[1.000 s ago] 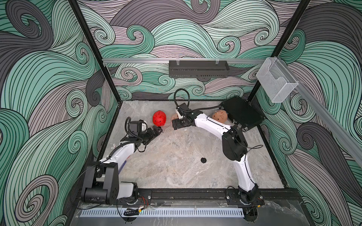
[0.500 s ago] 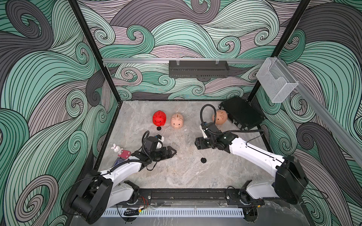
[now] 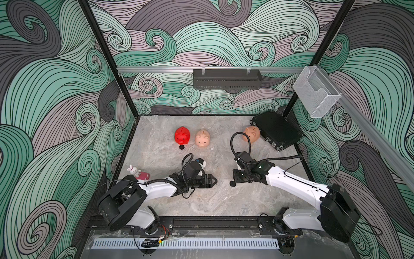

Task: Open piggy banks
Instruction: Pick up the lid from the center of the board.

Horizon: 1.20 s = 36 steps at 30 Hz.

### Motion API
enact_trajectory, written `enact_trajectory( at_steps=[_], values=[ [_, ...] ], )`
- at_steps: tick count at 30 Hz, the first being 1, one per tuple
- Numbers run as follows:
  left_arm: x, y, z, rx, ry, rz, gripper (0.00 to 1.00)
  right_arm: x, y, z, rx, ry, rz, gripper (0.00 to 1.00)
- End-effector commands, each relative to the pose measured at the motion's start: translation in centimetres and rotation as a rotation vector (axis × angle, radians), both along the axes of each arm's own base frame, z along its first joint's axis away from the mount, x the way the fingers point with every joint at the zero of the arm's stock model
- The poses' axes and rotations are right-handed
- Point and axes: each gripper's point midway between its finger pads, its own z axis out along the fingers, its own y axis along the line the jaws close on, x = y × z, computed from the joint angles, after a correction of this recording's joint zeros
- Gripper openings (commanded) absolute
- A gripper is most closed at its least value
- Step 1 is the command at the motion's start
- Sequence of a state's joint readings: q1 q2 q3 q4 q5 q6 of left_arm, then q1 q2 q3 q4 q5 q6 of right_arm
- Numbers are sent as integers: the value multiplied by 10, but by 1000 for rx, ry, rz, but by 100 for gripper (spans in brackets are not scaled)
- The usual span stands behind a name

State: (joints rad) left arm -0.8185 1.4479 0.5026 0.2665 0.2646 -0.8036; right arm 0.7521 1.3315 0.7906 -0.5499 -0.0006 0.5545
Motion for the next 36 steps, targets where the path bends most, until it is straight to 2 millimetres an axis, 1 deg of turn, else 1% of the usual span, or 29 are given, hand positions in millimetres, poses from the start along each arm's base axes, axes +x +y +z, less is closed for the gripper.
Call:
enact_trajectory(
  at_steps=[1,5,10,19,31,36],
  values=[
    [8,-16,6,-25,-27,7,79,-5,4,-8,-34,31,2,18],
    [5,-17,4,-16,-28,2,79,-4,2,-14,-68,37,1,17],
    [5,-17,0,-4,-24,5,79,-3,7,-23,-93,62,14,16],
    [5,-18,-3,6,-18,4,79,0,7,-36,-140,86,14,16],
    [4,-16,-7,18,-12,7,78,-7,7,-46,-160,117,24,16],
    [4,-15,-7,21,-13,9,78,-11,4,-53,-192,135,31,16]
  ],
)
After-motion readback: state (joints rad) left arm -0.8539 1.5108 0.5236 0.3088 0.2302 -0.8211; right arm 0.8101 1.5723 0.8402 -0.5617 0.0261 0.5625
